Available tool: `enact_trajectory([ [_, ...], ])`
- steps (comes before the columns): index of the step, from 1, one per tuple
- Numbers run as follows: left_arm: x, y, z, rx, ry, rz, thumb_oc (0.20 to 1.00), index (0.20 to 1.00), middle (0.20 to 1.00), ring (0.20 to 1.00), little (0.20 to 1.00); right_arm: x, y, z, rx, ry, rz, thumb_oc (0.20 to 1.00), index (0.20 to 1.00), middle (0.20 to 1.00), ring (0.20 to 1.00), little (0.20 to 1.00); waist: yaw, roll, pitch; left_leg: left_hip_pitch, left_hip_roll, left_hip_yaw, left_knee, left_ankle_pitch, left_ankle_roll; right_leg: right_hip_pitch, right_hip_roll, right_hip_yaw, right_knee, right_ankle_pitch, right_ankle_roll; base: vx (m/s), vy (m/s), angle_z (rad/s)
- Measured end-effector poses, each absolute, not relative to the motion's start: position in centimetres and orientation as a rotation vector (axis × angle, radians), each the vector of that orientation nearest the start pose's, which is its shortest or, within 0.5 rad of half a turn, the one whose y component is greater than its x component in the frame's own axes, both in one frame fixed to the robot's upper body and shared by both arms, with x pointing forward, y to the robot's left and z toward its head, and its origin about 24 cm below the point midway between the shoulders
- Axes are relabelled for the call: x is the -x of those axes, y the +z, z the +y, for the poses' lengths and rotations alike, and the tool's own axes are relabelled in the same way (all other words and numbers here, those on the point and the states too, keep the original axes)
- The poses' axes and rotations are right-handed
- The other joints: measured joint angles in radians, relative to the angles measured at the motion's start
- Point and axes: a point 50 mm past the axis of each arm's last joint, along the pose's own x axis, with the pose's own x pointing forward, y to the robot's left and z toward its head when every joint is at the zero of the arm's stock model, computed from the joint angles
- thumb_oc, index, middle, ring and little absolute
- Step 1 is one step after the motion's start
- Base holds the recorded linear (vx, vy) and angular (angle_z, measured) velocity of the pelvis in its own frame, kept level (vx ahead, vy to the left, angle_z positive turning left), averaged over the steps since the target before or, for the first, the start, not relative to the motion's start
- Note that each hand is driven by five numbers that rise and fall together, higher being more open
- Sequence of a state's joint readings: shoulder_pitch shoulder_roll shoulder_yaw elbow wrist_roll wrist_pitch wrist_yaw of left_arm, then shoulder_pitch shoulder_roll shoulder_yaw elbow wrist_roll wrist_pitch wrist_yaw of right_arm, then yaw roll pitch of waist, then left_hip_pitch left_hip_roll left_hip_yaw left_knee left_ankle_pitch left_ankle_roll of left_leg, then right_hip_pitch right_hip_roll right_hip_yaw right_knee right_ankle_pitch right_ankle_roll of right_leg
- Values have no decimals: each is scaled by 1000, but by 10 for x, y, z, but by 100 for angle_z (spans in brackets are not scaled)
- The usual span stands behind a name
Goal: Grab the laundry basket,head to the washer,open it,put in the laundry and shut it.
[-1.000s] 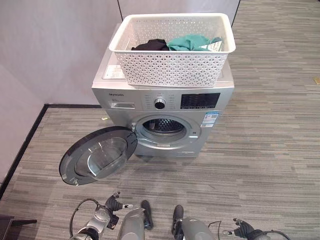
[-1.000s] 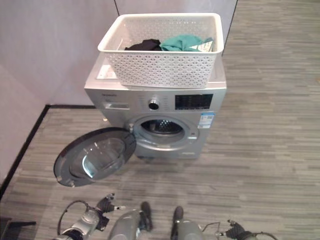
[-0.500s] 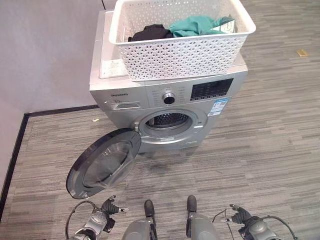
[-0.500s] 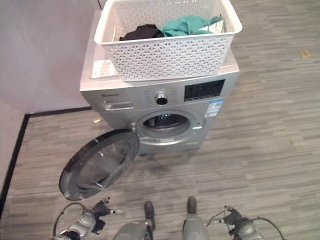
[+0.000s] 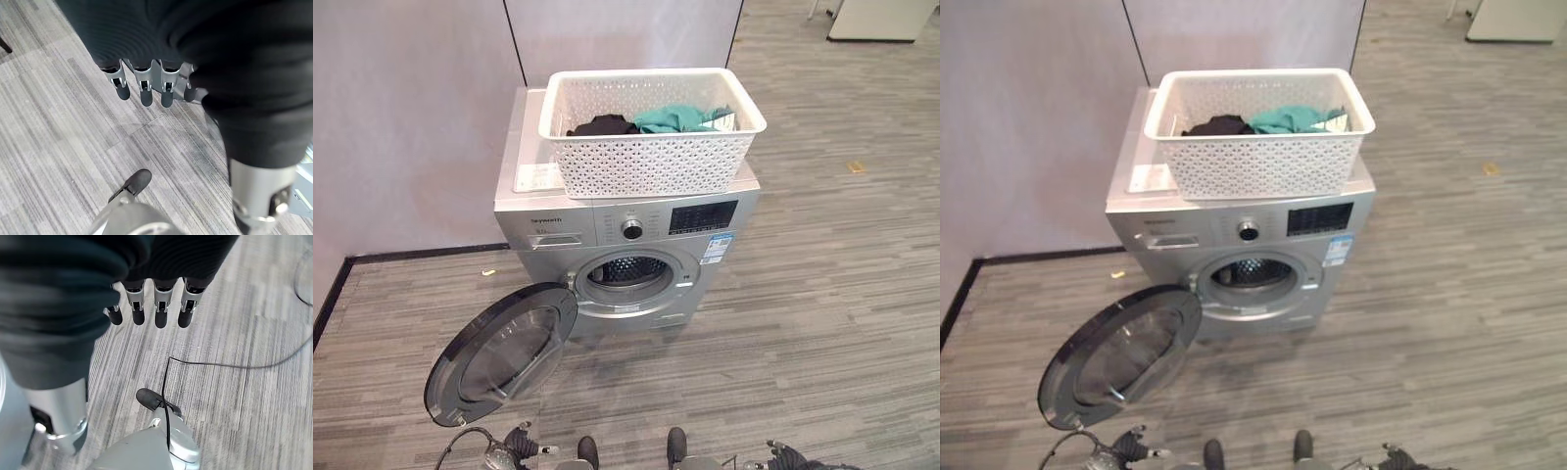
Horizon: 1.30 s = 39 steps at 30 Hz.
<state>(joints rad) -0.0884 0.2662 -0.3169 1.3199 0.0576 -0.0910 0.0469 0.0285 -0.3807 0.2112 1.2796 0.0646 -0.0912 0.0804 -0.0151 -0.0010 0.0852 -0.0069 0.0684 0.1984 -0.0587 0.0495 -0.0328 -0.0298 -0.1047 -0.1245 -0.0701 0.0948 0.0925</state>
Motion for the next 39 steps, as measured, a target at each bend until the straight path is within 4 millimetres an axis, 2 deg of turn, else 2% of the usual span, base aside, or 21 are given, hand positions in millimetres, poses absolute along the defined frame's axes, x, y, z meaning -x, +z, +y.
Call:
enact_trajectory([
  [3, -92, -163, 229, -486, -137, 1209, 1000, 1000, 1000, 1000, 1000, -54, -153, -284, 273, -75, 1302, 1000, 1000, 1000, 1000, 1000, -1, 20, -30, 8, 2, -2, -28, 4, -10, 14, 2, -10, -18, 4, -2, 7, -3, 4],
  [4, -91, -163, 229, -485, -138, 1212, 1000, 1000, 1000, 1000, 1000, -53, -153, -284, 273, -76, 1306, 1000, 1000, 1000, 1000, 1000, -1, 20, -31, 9, 2, -2, -29, 4, -10, 14, 2, -11, -18, 4, -2, 16, 3, 19],
  [5, -88, -165, 226, -475, -144, 1225, 1000, 1000, 1000, 1000, 1000, -41, -154, -285, 255, -90, 1348, 1000, 1000, 1000, 1000, 1000, -1, 29, -44, 6, 4, 0, -36, 8, -14, 13, 1, -20, -22, 2, -2, 23, 7, 15],
  [10, -76, -167, 225, -444, -125, 1263, 1000, 1000, 1000, 1000, 1000, -46, -155, -281, 241, -90, 1331, 1000, 1000, 1000, 1000, 1000, 6, 48, -66, 5, 7, -1, -37, 8, -14, 16, 2, -25, -23, 2, -1, 20, 3, 6],
  [14, -71, -168, 225, -440, -123, 1273, 1000, 1000, 1000, 1000, 1000, -45, -156, -278, 232, -90, 1336, 1000, 1000, 1000, 1000, 1000, 11, 44, -94, 6, 6, -26, -36, 13, -16, 31, 1, -53, -22, -6, -4, 23, 9, 20],
  [16, -67, -168, 230, -385, -55, 1288, 1000, 1000, 1000, 1000, 1000, -47, -156, -278, 236, -97, 1333, 1000, 1000, 1000, 1000, 1000, 23, 50, -111, 7, 6, -32, -37, 13, -16, 38, 0, -64, -21, -8, -3, 73, 29, 11],
  [18, -64, -168, 232, -193, 145, 1300, 1000, 1000, 1000, 1000, 1000, -42, -158, -277, 234, -111, 1363, 1000, 1000, 1000, 1000, 1000, 22, 47, -110, 26, 5, -52, -36, 13, -16, 68, 0, -85, -23, -17, -2, 48, 19, 26],
  [21, -56, -170, 229, -221, 102, 1335, 1000, 1000, 1000, 1000, 1000, -48, -157, -275, 236, -102, 1343, 1000, 1000, 1000, 1000, 1000, 28, 52, -140, 24, 5, -51, -37, 11, -15, 64, -1, -84, -23, -30, -3, 6, 1, 4],
  [24, -53, -171, 228, -228, 94, 1350, 1000, 1000, 1000, 1000, 1000, -61, -156, -273, 242, -85, 1305, 1000, 1000, 1000, 1000, 1000, 32, 60, -143, 22, 5, -51, -37, 11, -15, 63, 0, -83, -23, -30, -3, 0, 0, 0],
  [27, -52, -171, 226, -256, 61, 1360, 1000, 1000, 1000, 1000, 1000, -65, -156, -272, 248, -75, 1296, 1000, 1000, 1000, 1000, 1000, 34, 62, -145, 23, 7, -51, -37, 10, -15, 64, 1, -84, -23, -30, -3, 21, -20, 0],
  [30, -52, -172, 226, -256, 60, 1363, 1000, 1000, 1000, 1000, 1000, -65, -156, -272, 247, -76, 1293, 1000, 1000, 1000, 1000, 1000, 35, 55, -152, 24, 7, -51, -37, 11, -15, 65, 1, -84, -23, -30, -3, 6, -11, 0],
  [31, -63, -171, 222, -291, 12, 1326, 1000, 1000, 1000, 1000, 1000, -66, -160, -257, 221, -47, 1292, 1000, 1000, 1000, 1000, 1000, 32, 34, -173, 26, 8, -51, -37, 11, -16, 67, 2, -83, -23, -30, -3, 0, 0, 0],
  [34, -76, -169, 219, -229, 15, 1286, 1000, 1000, 1000, 1000, 1000, -64, -158, -267, 216, -135, 1288, 1000, 1000, 1000, 1000, 1000, 21, 37, -157, 59, 2, -80, -37, 14, -19, 102, 1, -105, -23, -37, -3, 58, -17, 16],
  [37, -71, -170, 216, -214, 9, 1287, 1000, 1000, 1000, 1000, 1000, -59, -163, -253, 194, -102, 1299, 1000, 1000, 1000, 1000, 1000, 25, 32, -156, 69, 12, -74, -37, 10, -23, 103, 12, -92, -19, -40, -7, 54, -30, -4],
  [39, -69, -171, 214, -209, 0, 1294, 1000, 1000, 1000, 1000, 1000, -55, -164, -251, 186, -100, 1311, 1000, 1000, 1000, 1000, 1000, 26, 29, -154, 68, 16, -76, -37, 10, -24, 103, 16, -92, -17, -41, -9, 3, -9, -4],
])
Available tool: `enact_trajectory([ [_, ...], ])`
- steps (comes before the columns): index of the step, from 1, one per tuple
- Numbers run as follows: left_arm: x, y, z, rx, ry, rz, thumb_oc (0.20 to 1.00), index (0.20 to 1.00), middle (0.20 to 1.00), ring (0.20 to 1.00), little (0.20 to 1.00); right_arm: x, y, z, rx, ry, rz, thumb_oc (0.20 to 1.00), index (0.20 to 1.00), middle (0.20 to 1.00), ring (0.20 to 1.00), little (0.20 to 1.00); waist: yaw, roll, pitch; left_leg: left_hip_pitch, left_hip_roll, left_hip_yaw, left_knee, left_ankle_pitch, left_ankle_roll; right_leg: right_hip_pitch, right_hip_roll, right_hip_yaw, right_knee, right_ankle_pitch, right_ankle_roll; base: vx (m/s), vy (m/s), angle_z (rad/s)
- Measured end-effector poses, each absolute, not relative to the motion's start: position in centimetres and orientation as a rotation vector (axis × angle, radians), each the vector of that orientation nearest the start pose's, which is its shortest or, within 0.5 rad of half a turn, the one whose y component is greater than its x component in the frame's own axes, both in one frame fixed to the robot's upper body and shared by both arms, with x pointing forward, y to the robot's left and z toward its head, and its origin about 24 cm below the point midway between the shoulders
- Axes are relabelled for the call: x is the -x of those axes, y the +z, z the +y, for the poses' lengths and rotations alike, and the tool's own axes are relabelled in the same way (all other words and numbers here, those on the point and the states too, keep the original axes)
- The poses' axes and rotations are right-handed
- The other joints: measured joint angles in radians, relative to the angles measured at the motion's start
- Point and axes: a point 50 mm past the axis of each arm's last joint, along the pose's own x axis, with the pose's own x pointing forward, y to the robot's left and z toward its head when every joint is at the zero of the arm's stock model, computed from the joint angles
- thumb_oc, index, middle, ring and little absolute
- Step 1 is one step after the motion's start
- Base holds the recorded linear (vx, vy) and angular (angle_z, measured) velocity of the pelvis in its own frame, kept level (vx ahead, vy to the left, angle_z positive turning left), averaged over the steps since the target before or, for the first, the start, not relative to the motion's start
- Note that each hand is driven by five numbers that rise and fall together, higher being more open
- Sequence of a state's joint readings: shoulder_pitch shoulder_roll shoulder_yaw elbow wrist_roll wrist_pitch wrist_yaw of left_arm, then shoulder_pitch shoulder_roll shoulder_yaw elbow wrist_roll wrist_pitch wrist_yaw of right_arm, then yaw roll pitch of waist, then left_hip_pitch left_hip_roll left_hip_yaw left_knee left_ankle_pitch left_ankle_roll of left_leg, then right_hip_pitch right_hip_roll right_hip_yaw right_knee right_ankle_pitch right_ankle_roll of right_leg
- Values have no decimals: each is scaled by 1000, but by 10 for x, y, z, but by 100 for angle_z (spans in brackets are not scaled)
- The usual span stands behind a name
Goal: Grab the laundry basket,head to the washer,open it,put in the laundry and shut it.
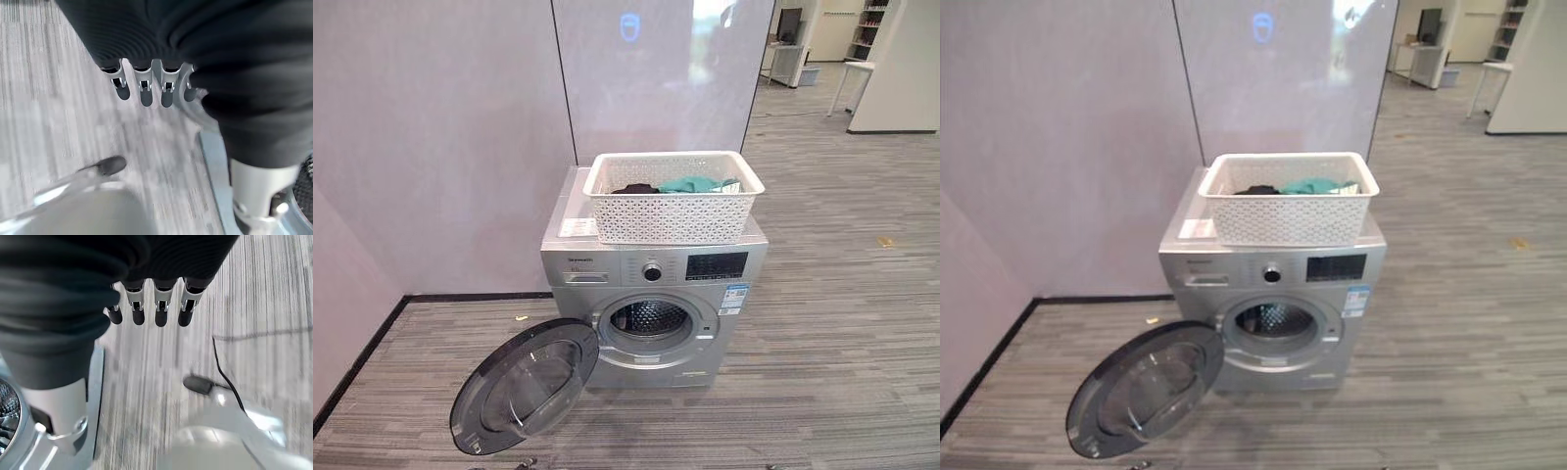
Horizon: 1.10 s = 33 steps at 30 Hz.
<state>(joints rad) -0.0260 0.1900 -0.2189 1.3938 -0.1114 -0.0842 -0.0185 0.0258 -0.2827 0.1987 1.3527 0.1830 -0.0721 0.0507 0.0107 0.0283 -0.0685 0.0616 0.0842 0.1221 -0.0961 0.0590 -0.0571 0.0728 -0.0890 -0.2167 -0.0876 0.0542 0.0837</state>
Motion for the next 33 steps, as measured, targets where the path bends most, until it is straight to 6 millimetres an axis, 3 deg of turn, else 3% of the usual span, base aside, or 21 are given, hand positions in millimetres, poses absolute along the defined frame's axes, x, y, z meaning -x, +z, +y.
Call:
enact_trajectory([
  [4, -71, -170, 215, -197, 10, 1287, 1000, 1000, 1000, 1000, 1000, -58, -162, -256, 174, -108, 1297, 1000, 1000, 1000, 1000, 1000, 0, -3, -2, 3, 5, -4, 0, 1, -2, 6, 6, -3, -5, 1, -2, 0, 0, 0],
  [7, -79, -169, 214, -167, 27, 1256, 1000, 1000, 1000, 1000, 1000, -73, -157, -261, 174, -116, 1236, 1000, 1000, 1000, 1000, 1000, 1, -2, -3, 1, 10, -5, 0, 2, -3, 5, 10, -4, -5, 1, -3, -29, -13, 0],
  [11, -115, -160, 207, -107, 44, 1111, 1000, 1000, 1000, 1000, 1000, -117, -142, -266, 192, -111, 1062, 1000, 1000, 1000, 1000, 1000, 0, 0, -5, -10, 16, -11, 0, 9, -12, -4, 17, -7, -6, 4, -4, -51, -26, 2],
  [17, -162, -137, 185, -80, -42, 876, 1000, 1000, 1000, 1000, 1000, -157, -118, -273, 225, -119, 871, 1000, 1000, 1000, 1000, 1000, 3, 19, 18, -13, 23, -26, 4, 13, -18, 0, 26, -19, -6, 1, -8, -20, -38, 6],
  [20, -170, -127, 180, -6, -28, 794, 1000, 1000, 1000, 1000, 1000, -158, -116, -268, 201, -115, 844, 1000, 1000, 1000, 1000, 1000, 2, 28, 40, -10, 25, -30, 5, 19, -18, 5, 31, -24, -6, -1, -10, -10, -36, 5],
  [25, -171, -126, 179, 4, -22, 791, 1000, 1000, 1000, 1000, 1000, -156, -116, -266, 201, -106, 840, 1000, 1000, 1000, 1000, 1000, 3, 35, 71, -11, 27, -53, 5, 23, -24, 15, 40, -41, -2, -6, -14, -78, -42, 11],
  [28, -176, -124, 180, 42, 14, 781, 1000, 1000, 1000, 1000, 1000, -167, -110, -260, 221, -68, 792, 1000, 1000, 1000, 1000, 1000, 2, 37, 114, -33, 36, -59, 25, 20, -32, -9, 43, -41, 28, -15, -22, -29, -19, 2],
  [33, -182, -119, 179, 104, 32, 752, 1000, 1000, 1000, 1000, 1000, -162, -106, -263, 260, -61, 776, 1000, 1000, 1000, 1000, 1000, -6, 38, 155, -35, 47, -58, 31, 16, -35, -54, 43, -37, 108, -59, -40, -34, -10, -4],
])
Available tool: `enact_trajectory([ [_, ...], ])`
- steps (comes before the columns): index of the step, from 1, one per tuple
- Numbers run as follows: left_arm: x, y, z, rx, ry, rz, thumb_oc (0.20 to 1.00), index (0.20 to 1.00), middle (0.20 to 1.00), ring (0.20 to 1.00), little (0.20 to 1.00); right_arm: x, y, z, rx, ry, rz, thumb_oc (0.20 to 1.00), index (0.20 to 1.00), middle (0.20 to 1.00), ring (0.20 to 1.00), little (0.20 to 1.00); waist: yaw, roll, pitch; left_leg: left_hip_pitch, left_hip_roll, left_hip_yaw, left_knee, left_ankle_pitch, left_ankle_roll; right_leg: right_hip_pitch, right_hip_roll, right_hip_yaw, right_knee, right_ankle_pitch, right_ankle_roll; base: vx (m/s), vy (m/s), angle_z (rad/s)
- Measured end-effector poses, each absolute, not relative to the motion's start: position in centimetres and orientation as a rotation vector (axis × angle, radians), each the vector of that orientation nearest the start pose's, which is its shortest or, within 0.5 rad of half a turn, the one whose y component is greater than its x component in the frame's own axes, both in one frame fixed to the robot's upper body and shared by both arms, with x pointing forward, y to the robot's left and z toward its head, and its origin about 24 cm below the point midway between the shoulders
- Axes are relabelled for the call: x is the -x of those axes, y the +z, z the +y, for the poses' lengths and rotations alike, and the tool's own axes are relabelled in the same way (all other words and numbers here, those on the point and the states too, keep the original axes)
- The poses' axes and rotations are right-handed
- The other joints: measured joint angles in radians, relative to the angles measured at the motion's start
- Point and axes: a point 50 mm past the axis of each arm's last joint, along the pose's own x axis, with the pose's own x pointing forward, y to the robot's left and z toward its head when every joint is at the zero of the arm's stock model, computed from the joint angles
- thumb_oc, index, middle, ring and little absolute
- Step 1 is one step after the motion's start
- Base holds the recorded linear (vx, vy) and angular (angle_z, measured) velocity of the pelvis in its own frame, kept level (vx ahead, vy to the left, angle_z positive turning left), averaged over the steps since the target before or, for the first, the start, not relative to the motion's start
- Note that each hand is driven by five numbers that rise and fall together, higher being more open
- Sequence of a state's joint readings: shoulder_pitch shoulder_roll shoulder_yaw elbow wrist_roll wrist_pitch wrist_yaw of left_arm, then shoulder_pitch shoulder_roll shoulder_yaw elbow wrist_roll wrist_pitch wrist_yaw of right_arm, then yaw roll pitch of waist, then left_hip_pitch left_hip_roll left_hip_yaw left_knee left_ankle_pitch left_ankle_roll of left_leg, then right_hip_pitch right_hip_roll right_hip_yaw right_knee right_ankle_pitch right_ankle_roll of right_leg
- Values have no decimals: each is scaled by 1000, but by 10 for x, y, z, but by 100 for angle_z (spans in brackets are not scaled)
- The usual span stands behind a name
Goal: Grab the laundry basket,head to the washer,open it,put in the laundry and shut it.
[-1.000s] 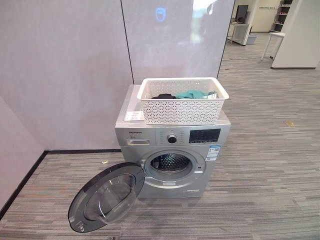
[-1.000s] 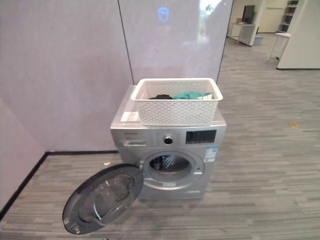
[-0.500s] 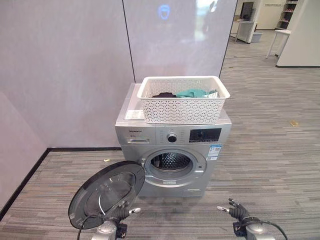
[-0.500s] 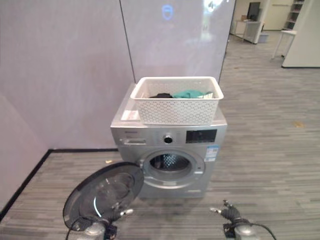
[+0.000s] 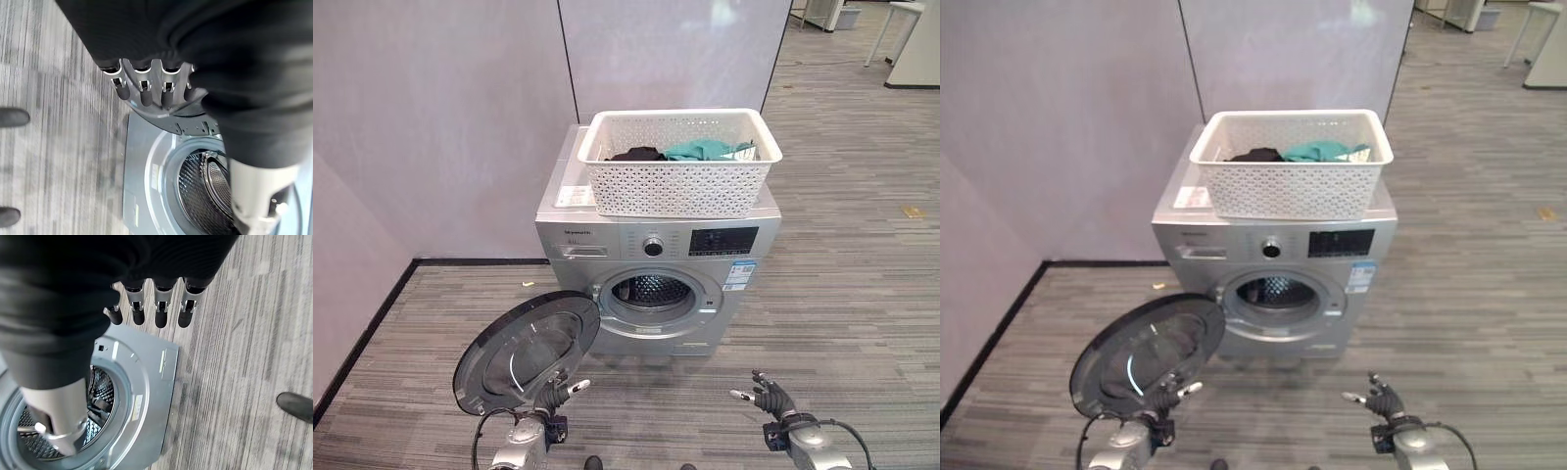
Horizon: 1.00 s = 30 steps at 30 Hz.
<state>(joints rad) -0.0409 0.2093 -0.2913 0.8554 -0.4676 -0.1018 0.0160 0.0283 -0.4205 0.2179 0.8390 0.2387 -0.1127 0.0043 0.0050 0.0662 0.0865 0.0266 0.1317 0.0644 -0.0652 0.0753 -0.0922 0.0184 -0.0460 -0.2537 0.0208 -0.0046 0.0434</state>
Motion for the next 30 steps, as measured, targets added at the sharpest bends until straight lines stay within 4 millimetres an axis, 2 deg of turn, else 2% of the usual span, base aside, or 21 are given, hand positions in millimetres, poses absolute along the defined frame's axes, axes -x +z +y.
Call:
enact_trajectory([
  [1, -185, -117, 179, 106, 29, 740, 1000, 1000, 1000, 1000, 1000, -163, -106, -264, 265, -63, 775, 1000, 1000, 1000, 1000, 1000, -3, 1, 8, -11, 0, -1, 14, -3, -1, -13, -3, 0, 23, -11, 0, -62, 19, -1],
  [4, -202, -104, 181, 83, 9, 673, 1000, 1000, 1000, 1000, 1000, -168, -101, -267, 289, -59, 750, 1000, 1000, 1000, 1000, 1000, -21, -16, 59, -104, -10, 1, 151, -34, -12, -128, -34, 1, 209, -86, 1, -99, 28, 2],
  [6, -220, -93, 181, 58, -8, 624, 1000, 1000, 1000, 1000, 1000, -170, -98, -271, 281, -82, 738, 1000, 1000, 1000, 1000, 1000, -22, -48, 109, -201, -33, 3, 295, -38, -17, -202, -88, -3, 347, -148, -9, -83, 41, 28],
  [8, -230, -86, 179, 25, -40, 593, 1000, 1000, 1000, 1000, 1000, -174, -95, -274, 285, -99, 725, 1000, 1000, 1000, 1000, 1000, -23, -52, 135, -267, -33, 26, 362, -52, -18, -256, -114, -14, 419, -176, -19, 16, 87, 28],
  [10, -225, -91, 180, 16, -38, 617, 1000, 1000, 1000, 1000, 1000, -179, -97, -273, 284, -114, 732, 1000, 1000, 1000, 1000, 1000, -24, -53, 141, -271, -32, 56, 430, -145, 47, -280, -115, -14, 449, -188, -31, 69, 127, 2],
  [12, -223, -92, 180, 13, -37, 628, 1000, 1000, 1000, 1000, 1000, -178, -99, -270, 278, -114, 741, 1000, 1000, 1000, 1000, 1000, -22, -49, 138, -230, -56, 57, 419, -200, 62, -274, -119, -5, 442, -182, -20, 54, 141, -3],
  [14, -215, -97, 183, -2, -35, 648, 1000, 1000, 1000, 1000, 1000, -177, -103, -262, 258, -100, 747, 1000, 1000, 1000, 1000, 1000, -19, -56, 138, -180, -76, 66, 352, -192, 59, -241, -123, 9, 389, -159, 10, 36, 170, -21],
  [16, -201, -104, 188, -28, -40, 683, 1000, 1000, 1000, 1000, 1000, -176, -107, -248, 235, -61, 751, 1000, 1000, 1000, 1000, 1000, -17, -58, 113, -160, -89, 92, 330, -185, 83, -218, -128, 27, 339, -118, 25, 64, 290, -31],
  [17, -199, -104, 190, -60, -52, 685, 1000, 1000, 1000, 1000, 1000, -177, -109, -241, 234, -29, 754, 1000, 1000, 1000, 1000, 1000, -10, -61, 106, -153, -104, 100, 322, -180, 93, -202, -134, 36, 304, -95, 41, 62, 300, -18],
  [19, -195, -106, 192, -63, -47, 695, 1000, 1000, 1000, 1000, 1000, -181, -107, -233, 228, 11, 735, 1000, 1000, 1000, 1000, 1000, -5, -63, 96, -150, -110, 114, 327, -189, 115, -191, -132, 48, 279, -73, 50, 35, 190, -12],
  [20, -196, -104, 196, -102, -57, 689, 1000, 1000, 1000, 1000, 1000, -186, -104, -229, 221, 20, 710, 1000, 1000, 1000, 1000, 1000, 3, -68, 92, -150, -126, 121, 326, -195, 127, -193, -148, 53, 278, -63, 58, 64, 250, -8],
  [22, -199, -100, 201, -133, -64, 670, 1000, 1000, 1000, 1000, 1000, -186, -102, -227, 218, 25, 698, 1000, 1000, 1000, 1000, 1000, 1, -70, 91, -147, -155, 135, 332, -215, 157, -196, -172, 56, 302, -43, 78, 85, 237, -4],
  [25, -200, -97, 203, -170, -79, 653, 1000, 1000, 1000, 1000, 1000, -190, -98, -219, 221, 68, 665, 1000, 1000, 1000, 1000, 1000, -1, -64, 90, -112, -162, 146, 334, -237, 185, -255, -208, 64, 455, -4, 92, 100, 102, -13],
  [26, -199, -96, 205, -176, -78, 651, 1000, 1000, 1000, 1000, 1000, -190, -96, -215, 220, 84, 653, 1000, 1000, 1000, 1000, 1000, -2, -63, 90, -103, -164, 150, 333, -241, 191, -276, -214, 64, 493, 0, 93, 79, 33, -19],
  [28, -197, -96, 209, -208, -79, 653, 1000, 1000, 1000, 1000, 1000, -192, -94, -209, 218, 115, 635, 1000, 1000, 1000, 1000, 1000, -12, -65, 90, -99, -165, 163, 312, -241, 192, -316, -176, 79, 508, -48, 109, 78, -15, -22],
  [29, -197, -96, 211, -213, -76, 654, 1000, 1000, 1000, 1000, 1000, -195, -92, -207, 217, 125, 625, 1000, 1000, 1000, 1000, 1000, -12, -72, 88, -108, -166, 187, 298, -235, 187, -337, -165, 58, 457, -54, 98, 250, -98, -31],
  [30, -194, -99, 210, -208, -72, 672, 1000, 1000, 1000, 1000, 1000, -198, -89, -208, 222, 127, 609, 1000, 1000, 1000, 1000, 1000, -20, -81, 86, -128, -179, 204, 297, -232, 182, -368, -162, 37, 351, -48, 97, 214, -89, -23],
])
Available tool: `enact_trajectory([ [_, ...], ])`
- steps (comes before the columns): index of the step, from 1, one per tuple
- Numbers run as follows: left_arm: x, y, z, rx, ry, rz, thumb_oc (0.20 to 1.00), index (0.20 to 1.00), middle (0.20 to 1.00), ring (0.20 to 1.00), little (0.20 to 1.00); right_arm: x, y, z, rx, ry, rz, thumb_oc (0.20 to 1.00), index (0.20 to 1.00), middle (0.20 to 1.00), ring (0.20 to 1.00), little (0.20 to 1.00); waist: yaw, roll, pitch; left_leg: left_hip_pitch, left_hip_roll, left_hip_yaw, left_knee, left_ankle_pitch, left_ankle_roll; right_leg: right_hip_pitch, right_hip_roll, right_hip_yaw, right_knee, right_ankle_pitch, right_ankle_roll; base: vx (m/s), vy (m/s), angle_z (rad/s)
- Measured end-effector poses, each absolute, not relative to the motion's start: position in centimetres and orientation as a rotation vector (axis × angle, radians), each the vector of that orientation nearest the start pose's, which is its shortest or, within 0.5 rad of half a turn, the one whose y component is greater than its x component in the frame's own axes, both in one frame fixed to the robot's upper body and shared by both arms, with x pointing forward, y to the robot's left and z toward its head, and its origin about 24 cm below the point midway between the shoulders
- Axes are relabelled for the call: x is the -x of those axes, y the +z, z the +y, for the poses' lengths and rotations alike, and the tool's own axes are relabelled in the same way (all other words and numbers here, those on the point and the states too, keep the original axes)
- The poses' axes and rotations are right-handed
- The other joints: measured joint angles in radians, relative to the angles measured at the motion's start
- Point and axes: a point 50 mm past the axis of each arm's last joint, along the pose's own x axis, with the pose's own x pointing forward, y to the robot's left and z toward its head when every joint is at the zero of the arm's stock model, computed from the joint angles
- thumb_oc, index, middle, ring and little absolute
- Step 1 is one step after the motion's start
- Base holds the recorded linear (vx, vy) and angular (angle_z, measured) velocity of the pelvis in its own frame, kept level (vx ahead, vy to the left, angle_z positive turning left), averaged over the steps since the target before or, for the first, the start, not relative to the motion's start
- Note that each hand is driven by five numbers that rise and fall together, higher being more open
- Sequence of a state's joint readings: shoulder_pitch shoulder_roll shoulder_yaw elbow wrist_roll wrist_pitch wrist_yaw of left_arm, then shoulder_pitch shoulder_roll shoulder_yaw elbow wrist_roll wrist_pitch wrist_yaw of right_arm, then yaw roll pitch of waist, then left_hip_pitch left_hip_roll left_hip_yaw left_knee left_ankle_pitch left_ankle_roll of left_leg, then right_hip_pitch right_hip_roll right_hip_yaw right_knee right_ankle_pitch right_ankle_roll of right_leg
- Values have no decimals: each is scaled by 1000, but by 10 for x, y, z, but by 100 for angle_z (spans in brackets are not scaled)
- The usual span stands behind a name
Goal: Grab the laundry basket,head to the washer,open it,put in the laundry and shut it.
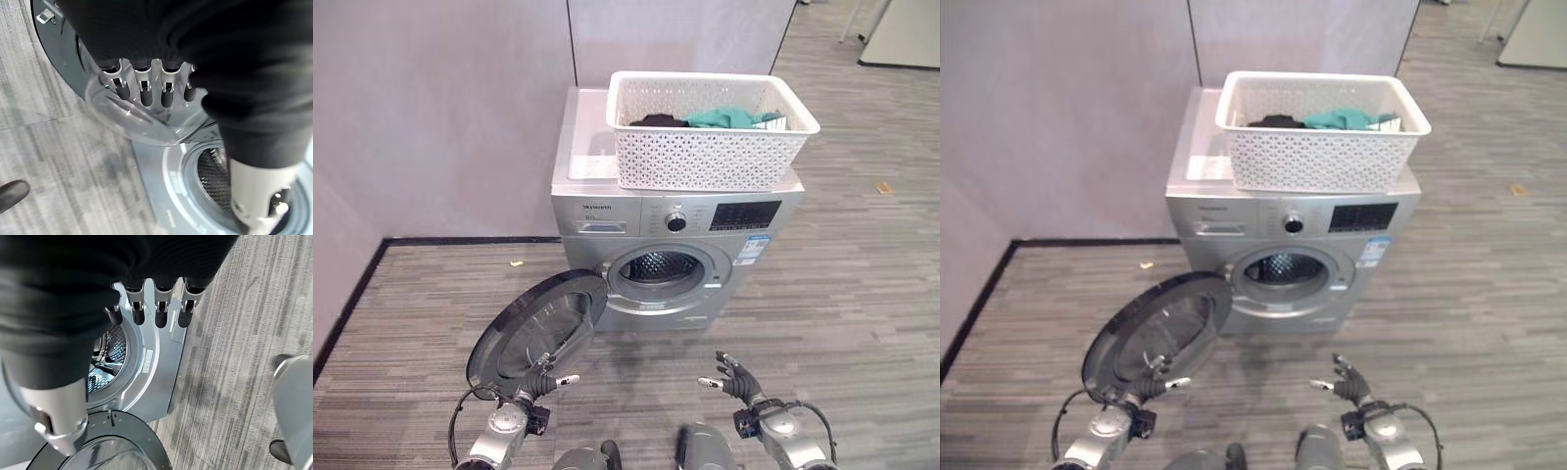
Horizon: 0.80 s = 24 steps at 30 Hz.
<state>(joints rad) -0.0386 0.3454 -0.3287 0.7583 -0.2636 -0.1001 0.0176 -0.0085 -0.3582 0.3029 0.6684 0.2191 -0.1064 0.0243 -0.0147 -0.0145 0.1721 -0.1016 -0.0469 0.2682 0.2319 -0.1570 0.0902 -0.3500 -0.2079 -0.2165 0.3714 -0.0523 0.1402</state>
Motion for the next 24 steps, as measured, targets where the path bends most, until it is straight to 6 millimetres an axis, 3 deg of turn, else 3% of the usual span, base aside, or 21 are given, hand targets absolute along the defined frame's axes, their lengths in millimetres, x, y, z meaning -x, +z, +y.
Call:
enact_trajectory([
  [2, -186, -107, 206, -190, -65, 711, 1000, 1000, 1000, 1000, 1000, -187, -92, -203, 223, 156, 623, 1000, 1000, 1000, 1000, 1000, 0, 15, 5, 18, -5, 9, -1, -13, -1, 16, 2, -12, -1, 1, -3, 230, -183, -8],
  [4, -186, -109, 206, -188, -58, 719, 1000, 1000, 1000, 1000, 1000, -186, -93, -201, 226, 168, 628, 1000, 1000, 1000, 1000, 1000, 0, 16, 3, 32, -2, 6, -23, -12, -11, 47, 37, -1, -6, -3, -8, 229, -292, -6],
  [5, -186, -109, 209, -179, -38, 722, 1000, 1000, 1000, 1000, 1000, -197, -84, -201, 263, 197, 580, 1000, 1000, 1000, 1000, 1000, 2, 16, 5, 23, 11, 18, -39, 1, -24, 65, 73, -2, -84, 3, -57, 284, -339, -26],
  [8, -186, -110, 210, -150, -22, 728, 1000, 1000, 1000, 1000, 1000, -203, -78, -207, 312, 216, 564, 1000, 1000, 1000, 1000, 1000, 1, 15, 6, 38, 63, 15, -32, -16, -64, 95, 136, -8, -119, 7, -85, 274, -338, -20],
  [9, -184, -111, 212, -150, -11, 739, 1000, 1000, 1000, 1000, 1000, -199, -79, -209, 329, 228, 574, 1000, 1000, 1000, 1000, 1000, 2, 7, 9, 46, 89, 12, -12, -28, -96, 116, 164, -14, -110, -19, -119, 281, -391, 1],
  [10, -185, -112, 218, -151, 14, 751, 1000, 1000, 1000, 1000, 1000, -198, -80, -209, 358, 250, 579, 1000, 1000, 1000, 1000, 1000, 2, -10, 16, 39, 106, -6, 49, -40, -114, 138, 173, -7, -120, -40, -159, 137, -205, 8],
  [11, -187, -113, 219, -151, 21, 755, 1000, 1000, 1000, 1000, 1000, -195, -81, -210, 364, 250, 584, 1000, 1000, 1000, 1000, 1000, 4, -27, 13, 3, 117, -36, 134, -38, -115, 147, 183, -15, -123, -43, -176, 194, -291, 8],
  [15, -189, -115, 217, -110, 46, 768, 1000, 1000, 1000, 1000, 1000, -188, -75, -222, 444, 274, 573, 1000, 1000, 1000, 1000, 1000, 0, -34, 14, -110, 180, -131, 368, 9, -172, 199, 241, -33, -169, -55, -202, 173, -144, -4],
  [16, -189, -114, 218, -110, 51, 765, 1000, 1000, 1000, 1000, 1000, -188, -73, -224, 450, 277, 571, 1000, 1000, 1000, 1000, 1000, 0, -36, 17, -114, 175, -149, 359, 5, -176, 212, 248, -38, -175, -49, -206, 179, -36, 12],
  [18, -202, -107, 213, -111, 29, 720, 1000, 1000, 1000, 1000, 1000, -189, -70, -229, 490, 293, 568, 1000, 1000, 1000, 1000, 1000, 1, -51, 27, -117, 97, -228, 221, 8, -183, 235, 237, -39, -236, -32, -214, 164, 30, 30],
  [20, -213, -102, 212, -114, 32, 691, 1000, 1000, 1000, 1000, 1000, -192, -65, -226, 519, 314, 539, 1000, 1000, 1000, 1000, 1000, 1, -65, 38, -162, 113, -83, 43, 15, -180, 272, 239, -44, -345, 0, -202, 235, 50, 38],
  [22, -213, -102, 216, -122, 48, 690, 1000, 1000, 1000, 1000, 1000, -203, -61, -219, 527, 324, 500, 1000, 1000, 1000, 1000, 1000, 23, -68, 45, -217, 124, -69, -142, 110, -192, 296, 258, -38, -385, 12, -192, 353, 56, -8],
  [24, -206, -105, 217, -124, 50, 708, 1000, 1000, 1000, 1000, 1000, -211, -58, -214, 526, 329, 477, 1000, 1000, 1000, 1000, 1000, 34, -44, 55, -251, 134, -66, -241, 198, -196, 359, 288, -42, -407, -32, -135, 343, 90, -8],
])
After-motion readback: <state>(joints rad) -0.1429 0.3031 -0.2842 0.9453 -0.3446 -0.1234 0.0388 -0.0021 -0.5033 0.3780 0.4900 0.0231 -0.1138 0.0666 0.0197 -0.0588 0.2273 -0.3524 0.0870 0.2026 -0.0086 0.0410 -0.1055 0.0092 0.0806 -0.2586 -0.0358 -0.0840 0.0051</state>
